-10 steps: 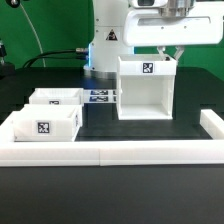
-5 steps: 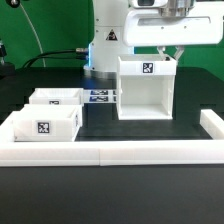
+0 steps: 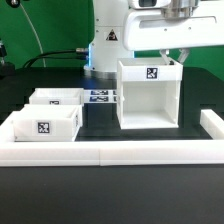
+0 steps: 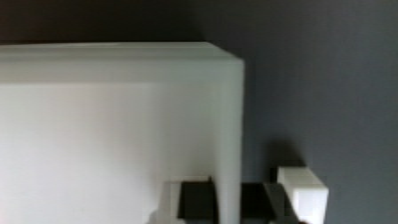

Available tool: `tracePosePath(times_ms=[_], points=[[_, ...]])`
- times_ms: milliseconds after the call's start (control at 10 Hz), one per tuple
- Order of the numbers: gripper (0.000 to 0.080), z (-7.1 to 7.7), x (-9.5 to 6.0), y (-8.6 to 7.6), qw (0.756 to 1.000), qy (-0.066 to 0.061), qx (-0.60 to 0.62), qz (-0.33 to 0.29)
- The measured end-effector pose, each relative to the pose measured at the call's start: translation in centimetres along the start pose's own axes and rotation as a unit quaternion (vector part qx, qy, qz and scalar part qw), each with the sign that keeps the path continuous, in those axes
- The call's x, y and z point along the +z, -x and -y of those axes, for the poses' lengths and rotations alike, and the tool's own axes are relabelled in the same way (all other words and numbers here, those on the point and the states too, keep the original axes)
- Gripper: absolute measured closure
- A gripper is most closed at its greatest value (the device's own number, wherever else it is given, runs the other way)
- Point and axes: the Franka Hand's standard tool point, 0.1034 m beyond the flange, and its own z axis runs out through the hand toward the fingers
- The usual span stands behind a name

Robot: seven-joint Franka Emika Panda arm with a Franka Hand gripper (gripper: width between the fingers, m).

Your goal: Assemble drawer

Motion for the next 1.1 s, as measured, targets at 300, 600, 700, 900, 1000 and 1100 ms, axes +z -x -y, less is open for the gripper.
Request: tracePosePath(times_ms=[300,600,700,900,1000,1100], points=[[0.0762,0.4,-0.2,-5.2,1.000,-0.009,0.006,-0.027],[0.0762,0.9,-0.3,-8.8,0.999,-0.016,0.008,-0.045],[0.0762,1.1,-0.4,-10.0,0.999,-0.019,0.008,-0.050],[0.0761,1.2,-0.5,-11.0,0.998,-0.021,0.013,-0.057],[0.0761,1.2,-0.6,-11.1,0.998,-0.021,0.015,-0.058],[0.0761,1.2,-0.6,-11.1,0.998,-0.021,0.014,-0.058]])
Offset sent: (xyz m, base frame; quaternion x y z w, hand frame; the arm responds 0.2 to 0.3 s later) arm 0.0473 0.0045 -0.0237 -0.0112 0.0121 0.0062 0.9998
